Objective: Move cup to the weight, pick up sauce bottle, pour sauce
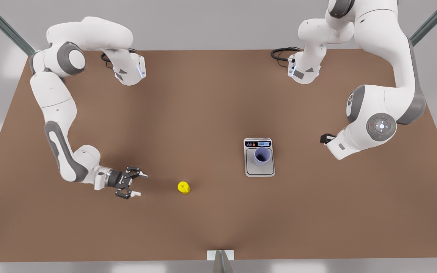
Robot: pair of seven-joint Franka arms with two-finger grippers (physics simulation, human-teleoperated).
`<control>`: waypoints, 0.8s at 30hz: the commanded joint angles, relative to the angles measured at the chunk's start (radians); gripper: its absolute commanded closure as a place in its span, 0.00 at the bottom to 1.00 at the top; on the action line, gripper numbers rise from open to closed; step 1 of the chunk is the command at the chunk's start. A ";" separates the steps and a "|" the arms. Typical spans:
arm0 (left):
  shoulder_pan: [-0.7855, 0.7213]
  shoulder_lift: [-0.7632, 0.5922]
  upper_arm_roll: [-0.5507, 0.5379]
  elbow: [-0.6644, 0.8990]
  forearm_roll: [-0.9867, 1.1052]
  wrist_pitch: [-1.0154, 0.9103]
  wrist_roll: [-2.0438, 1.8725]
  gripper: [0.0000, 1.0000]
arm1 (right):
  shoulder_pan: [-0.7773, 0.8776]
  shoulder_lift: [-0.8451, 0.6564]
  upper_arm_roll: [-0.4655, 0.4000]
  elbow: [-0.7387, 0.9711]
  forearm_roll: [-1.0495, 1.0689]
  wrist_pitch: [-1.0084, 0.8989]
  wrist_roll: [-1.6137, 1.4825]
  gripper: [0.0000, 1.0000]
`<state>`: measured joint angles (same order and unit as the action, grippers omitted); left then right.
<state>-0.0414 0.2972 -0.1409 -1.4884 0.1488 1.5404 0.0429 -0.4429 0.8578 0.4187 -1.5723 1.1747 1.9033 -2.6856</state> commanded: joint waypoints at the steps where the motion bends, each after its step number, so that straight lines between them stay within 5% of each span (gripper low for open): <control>1: 0.001 -0.001 0.000 0.000 -0.002 -0.008 0.002 0.00 | -0.048 -0.109 -0.006 0.122 -0.654 -0.476 1.896 0.00; 3: 0.003 -0.001 0.000 0.000 -0.003 -0.009 0.008 0.00 | 0.010 -0.144 0.022 0.299 -1.074 -0.581 2.584 0.00; 5: 0.003 -0.001 0.000 0.000 -0.003 -0.022 0.008 0.00 | 0.148 -0.236 0.020 0.405 -1.311 -0.579 2.862 0.00; 10: 0.009 -0.004 0.003 0.019 -0.006 -0.065 0.061 0.00 | 0.251 -0.720 -0.031 0.342 -1.308 -0.687 2.821 0.00; 12: 0.003 -0.016 -0.002 0.037 -0.003 -0.072 0.061 0.00 | 0.392 -0.838 -0.201 0.242 -1.290 -0.684 2.810 0.00; 24: 0.003 -0.009 0.000 0.048 -0.005 -0.151 0.064 0.00 | 0.441 -0.878 -0.265 0.192 -1.285 -0.687 2.808 0.00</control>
<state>-0.0385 0.2891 -0.1409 -1.4412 0.1432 1.4140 0.0839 0.1332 -0.0186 0.1581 -1.3810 -0.1093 1.2369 -0.6325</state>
